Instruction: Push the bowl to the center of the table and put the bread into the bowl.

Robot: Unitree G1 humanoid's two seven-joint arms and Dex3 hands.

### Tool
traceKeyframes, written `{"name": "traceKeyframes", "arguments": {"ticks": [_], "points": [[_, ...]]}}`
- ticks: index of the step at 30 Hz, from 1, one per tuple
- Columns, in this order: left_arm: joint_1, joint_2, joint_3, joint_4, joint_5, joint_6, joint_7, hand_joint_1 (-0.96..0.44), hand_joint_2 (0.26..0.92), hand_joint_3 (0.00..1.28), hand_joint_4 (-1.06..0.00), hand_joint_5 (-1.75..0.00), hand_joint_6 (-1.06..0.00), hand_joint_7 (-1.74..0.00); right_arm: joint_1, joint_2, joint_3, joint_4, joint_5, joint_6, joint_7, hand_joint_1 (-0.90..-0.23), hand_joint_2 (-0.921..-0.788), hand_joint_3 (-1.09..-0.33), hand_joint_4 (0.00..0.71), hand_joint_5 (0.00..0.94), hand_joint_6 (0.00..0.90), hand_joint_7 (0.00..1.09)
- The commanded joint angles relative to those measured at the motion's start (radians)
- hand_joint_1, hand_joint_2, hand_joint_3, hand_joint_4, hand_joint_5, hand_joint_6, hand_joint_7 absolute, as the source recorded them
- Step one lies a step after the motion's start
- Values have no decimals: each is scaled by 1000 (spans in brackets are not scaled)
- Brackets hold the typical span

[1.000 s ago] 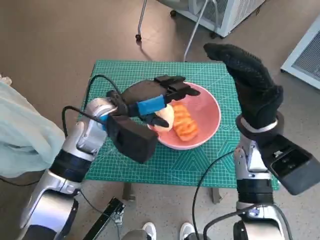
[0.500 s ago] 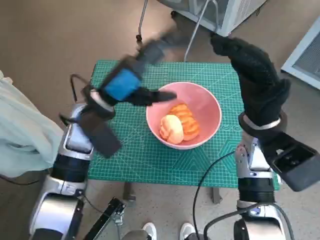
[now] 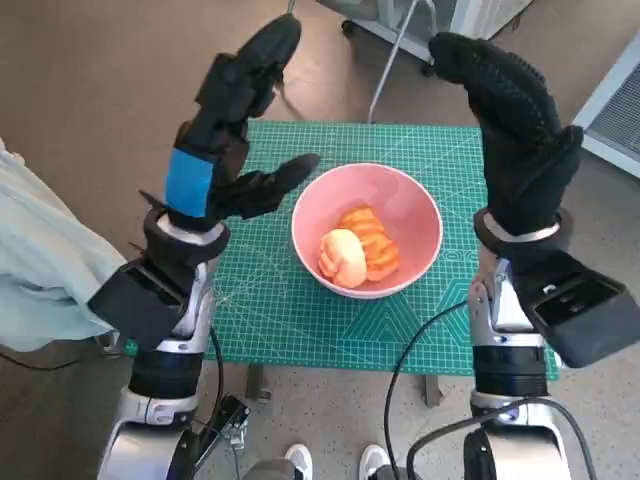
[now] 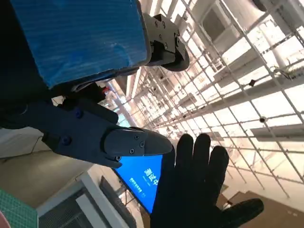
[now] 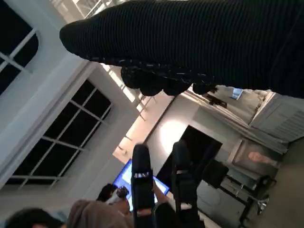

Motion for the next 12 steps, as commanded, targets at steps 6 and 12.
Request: {"name": "traceKeyframes", "arguments": {"ticks": [6, 12], "points": [[20, 9, 21, -49, -46, 18, -33, -452, 921, 277, -339, -25, -184, -457, -22, -5, 7, 29, 10, 22, 8, -654, -921, -809, 284, 18, 3, 775], [25, 1, 25, -61, -74, 28, -46, -446, 921, 258, -340, -16, -212, -408, -35, -2, 14, 56, 21, 16, 27, -650, -921, -807, 284, 17, 5, 777]]}}
